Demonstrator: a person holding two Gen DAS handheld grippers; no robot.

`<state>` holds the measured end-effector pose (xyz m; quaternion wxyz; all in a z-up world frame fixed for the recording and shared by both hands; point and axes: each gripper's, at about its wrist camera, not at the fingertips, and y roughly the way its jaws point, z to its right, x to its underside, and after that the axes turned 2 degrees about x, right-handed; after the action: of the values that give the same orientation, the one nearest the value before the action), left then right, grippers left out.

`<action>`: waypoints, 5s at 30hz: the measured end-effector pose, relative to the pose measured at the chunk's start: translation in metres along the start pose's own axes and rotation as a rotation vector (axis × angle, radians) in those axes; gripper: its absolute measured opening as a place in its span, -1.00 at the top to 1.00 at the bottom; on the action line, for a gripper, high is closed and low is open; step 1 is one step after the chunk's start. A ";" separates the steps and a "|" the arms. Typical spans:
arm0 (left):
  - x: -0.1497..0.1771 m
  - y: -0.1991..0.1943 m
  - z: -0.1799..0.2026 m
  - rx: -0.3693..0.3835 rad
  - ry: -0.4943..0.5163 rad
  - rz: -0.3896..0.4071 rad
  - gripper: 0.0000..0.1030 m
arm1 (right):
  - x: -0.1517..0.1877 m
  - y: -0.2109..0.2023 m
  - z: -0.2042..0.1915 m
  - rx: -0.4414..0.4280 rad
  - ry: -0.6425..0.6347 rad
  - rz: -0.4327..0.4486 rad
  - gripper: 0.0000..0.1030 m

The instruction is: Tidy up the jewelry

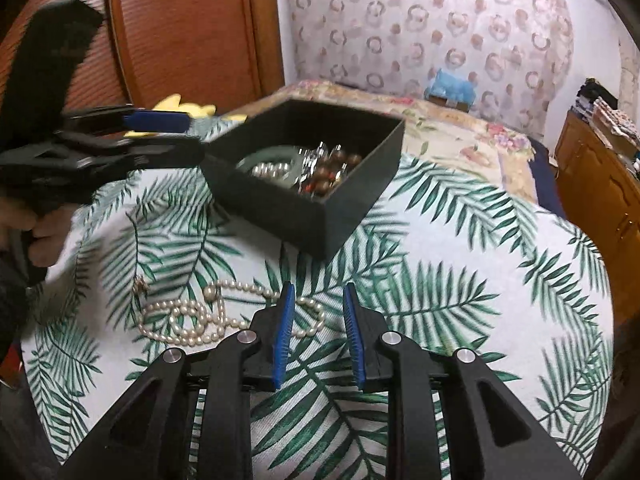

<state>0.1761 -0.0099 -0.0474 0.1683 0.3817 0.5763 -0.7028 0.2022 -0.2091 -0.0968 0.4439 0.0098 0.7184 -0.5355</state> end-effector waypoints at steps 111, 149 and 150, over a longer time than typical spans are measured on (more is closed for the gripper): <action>-0.050 0.039 -0.017 -0.045 -0.087 0.018 0.19 | -0.102 -0.047 0.032 0.090 0.078 0.220 0.86; 0.049 -0.133 0.036 -0.257 -0.174 0.183 -0.85 | 0.024 -0.156 -0.054 0.273 0.235 0.410 -0.95; 0.049 -0.134 0.037 -0.257 -0.172 0.186 -0.85 | 0.025 -0.157 -0.054 0.274 0.235 0.412 -0.95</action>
<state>0.0407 0.0029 0.0098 0.3286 0.3474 0.6071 -0.6347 0.0760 -0.2453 0.0083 0.4517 0.2779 0.6687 -0.5212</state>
